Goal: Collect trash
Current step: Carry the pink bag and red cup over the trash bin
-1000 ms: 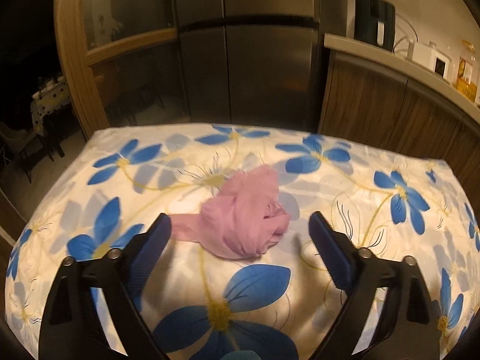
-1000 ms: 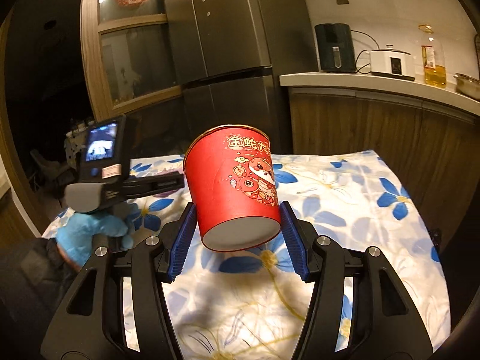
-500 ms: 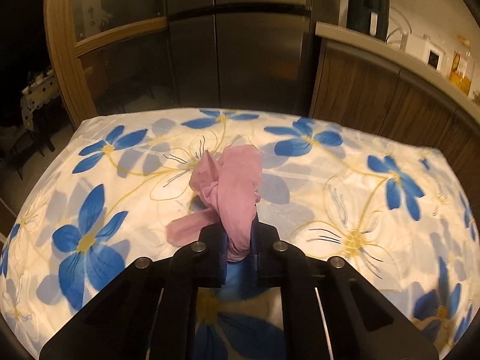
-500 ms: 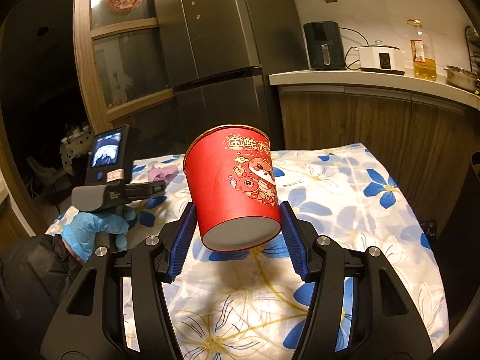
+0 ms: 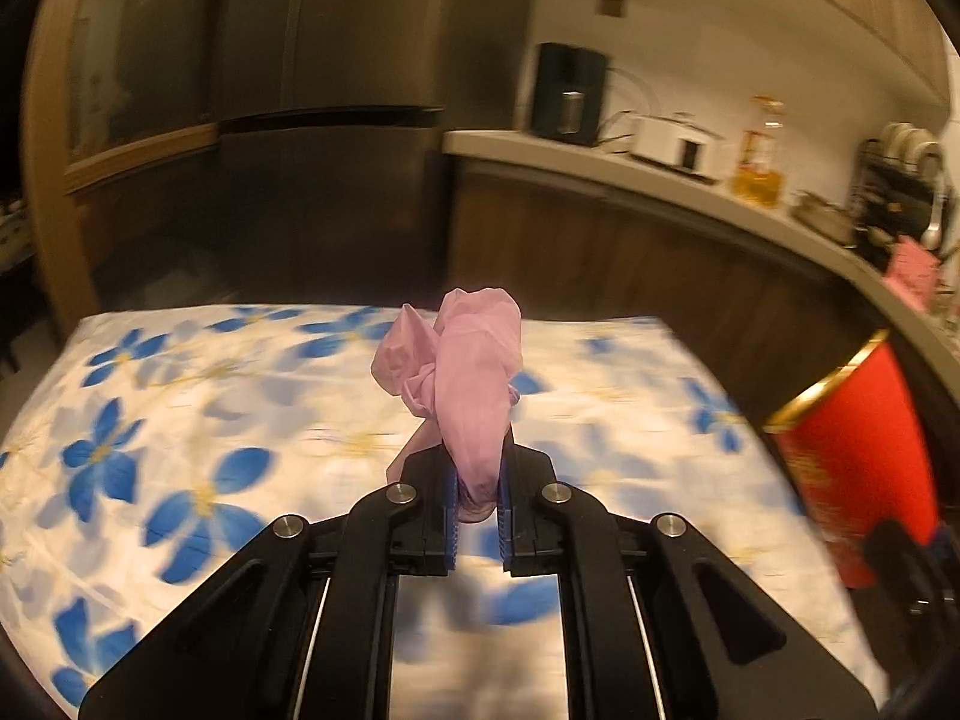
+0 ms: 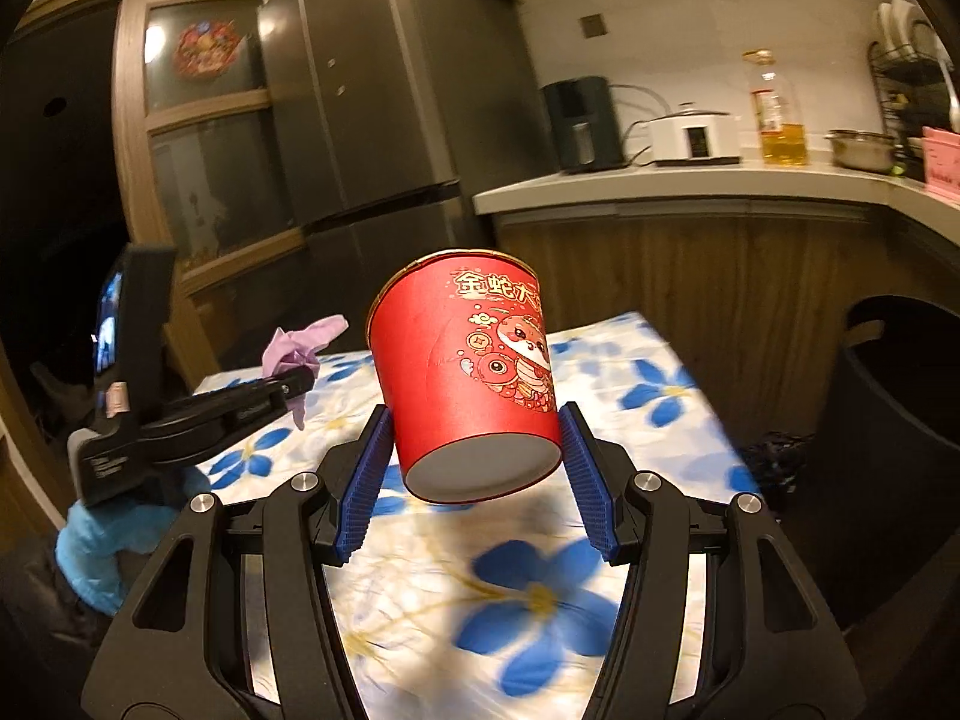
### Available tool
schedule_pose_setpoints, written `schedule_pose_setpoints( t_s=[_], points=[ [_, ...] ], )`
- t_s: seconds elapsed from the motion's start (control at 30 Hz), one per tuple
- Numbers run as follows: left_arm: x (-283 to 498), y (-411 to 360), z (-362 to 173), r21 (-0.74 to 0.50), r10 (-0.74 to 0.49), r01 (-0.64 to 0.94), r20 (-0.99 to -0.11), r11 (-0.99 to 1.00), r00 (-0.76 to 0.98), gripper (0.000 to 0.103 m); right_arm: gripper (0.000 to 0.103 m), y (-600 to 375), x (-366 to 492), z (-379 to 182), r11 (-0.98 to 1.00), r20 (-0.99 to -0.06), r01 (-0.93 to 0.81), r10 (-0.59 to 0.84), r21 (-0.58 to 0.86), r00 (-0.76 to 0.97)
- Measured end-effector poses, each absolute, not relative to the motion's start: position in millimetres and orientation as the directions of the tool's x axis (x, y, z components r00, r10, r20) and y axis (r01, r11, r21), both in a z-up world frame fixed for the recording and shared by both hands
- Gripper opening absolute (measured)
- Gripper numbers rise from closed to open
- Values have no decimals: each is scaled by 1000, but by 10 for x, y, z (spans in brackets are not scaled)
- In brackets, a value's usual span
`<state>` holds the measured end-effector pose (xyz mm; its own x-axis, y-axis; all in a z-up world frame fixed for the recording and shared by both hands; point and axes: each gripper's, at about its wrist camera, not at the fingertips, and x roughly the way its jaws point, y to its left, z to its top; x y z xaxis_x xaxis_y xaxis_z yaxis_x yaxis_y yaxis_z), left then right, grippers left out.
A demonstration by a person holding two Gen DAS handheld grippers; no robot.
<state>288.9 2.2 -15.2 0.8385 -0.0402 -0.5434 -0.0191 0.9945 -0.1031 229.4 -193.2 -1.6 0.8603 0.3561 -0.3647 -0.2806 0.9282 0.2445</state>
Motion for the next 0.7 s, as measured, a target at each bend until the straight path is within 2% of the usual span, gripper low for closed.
schedule_pose_setpoints(
  t_s=[0.4,0.7],
  points=[
    [2782,-1452,61,-122,-288,262,-498,957,818,10,56,-3241,1988,168,968,-315,-23,104,252,943],
    [2822,-2559,120,-135,-489,487,-469,863,736,10,56,-4061,1949,161,957,-316,162,-81,242,945]
  ],
)
